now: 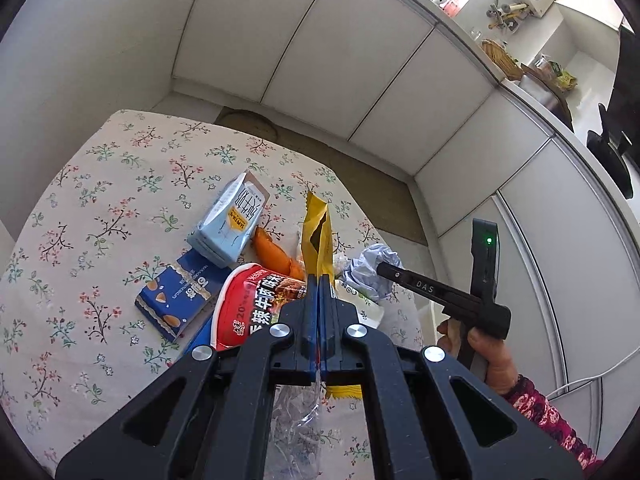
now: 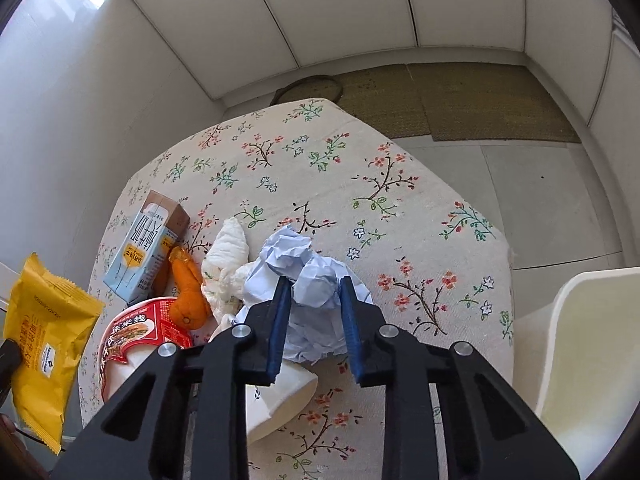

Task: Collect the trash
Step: 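Carry the paper ball to the white bin and open the right tool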

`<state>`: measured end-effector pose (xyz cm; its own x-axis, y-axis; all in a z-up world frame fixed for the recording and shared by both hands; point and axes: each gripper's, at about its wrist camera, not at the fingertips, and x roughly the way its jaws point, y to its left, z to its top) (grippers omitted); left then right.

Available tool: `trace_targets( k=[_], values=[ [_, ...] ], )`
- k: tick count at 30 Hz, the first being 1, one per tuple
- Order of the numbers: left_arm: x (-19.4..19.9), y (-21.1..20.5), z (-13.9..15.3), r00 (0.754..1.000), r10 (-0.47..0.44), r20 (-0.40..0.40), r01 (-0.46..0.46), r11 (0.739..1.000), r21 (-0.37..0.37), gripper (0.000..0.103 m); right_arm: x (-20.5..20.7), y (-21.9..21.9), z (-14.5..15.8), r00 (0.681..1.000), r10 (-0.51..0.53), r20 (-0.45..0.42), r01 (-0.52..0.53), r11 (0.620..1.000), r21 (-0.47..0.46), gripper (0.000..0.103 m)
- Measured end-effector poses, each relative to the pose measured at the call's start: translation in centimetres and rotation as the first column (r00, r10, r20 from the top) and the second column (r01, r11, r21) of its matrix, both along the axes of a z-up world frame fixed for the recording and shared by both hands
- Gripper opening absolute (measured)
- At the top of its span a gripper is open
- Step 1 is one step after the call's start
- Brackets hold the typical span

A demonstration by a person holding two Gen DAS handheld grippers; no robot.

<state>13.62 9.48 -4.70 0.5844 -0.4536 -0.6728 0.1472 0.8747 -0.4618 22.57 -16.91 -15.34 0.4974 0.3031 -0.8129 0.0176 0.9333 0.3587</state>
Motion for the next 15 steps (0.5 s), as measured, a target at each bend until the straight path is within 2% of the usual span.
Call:
trace_targets(
  k=[6,15],
  values=[
    [-0.6,-0.6,1.2,0.999,0.015,0.048,-0.015,1.0,0.008,0.0,-2.1,0.2,4.1,0.992,-0.008,0.129,0.014,0.999,-0.047,0.023],
    [-2.3,-2.3,3.7,0.988,0.022,0.154,-0.028,0.999,0.034,0.0,-6.6,-2.1,9.8,0.954,-0.057,0.294,0.096,0.988,-0.121,0.023]
  ],
)
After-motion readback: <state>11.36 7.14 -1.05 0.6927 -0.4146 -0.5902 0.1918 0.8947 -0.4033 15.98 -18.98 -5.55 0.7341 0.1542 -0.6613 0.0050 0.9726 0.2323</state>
